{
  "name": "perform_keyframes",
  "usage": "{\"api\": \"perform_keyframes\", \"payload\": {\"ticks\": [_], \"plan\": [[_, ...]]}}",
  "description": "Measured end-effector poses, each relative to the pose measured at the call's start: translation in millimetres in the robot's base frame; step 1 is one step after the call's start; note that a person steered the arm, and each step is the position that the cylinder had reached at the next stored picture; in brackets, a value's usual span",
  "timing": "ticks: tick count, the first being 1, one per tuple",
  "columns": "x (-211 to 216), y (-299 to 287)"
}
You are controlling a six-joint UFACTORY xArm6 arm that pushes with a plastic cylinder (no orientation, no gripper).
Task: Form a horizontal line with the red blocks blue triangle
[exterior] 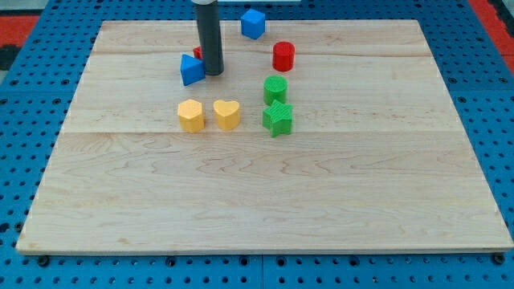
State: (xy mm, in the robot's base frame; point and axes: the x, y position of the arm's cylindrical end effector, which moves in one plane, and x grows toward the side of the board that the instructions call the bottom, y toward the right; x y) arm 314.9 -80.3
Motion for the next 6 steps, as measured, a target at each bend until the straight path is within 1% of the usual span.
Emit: {"api": "perform_keyframes", "payload": {"ticks": [1,2,4,5,6], "plan": [[4.2,-3.0],[4.6,-29.4],[23.7,-87.2],[6.1,-107.0],[0.8,-109.9]]}}
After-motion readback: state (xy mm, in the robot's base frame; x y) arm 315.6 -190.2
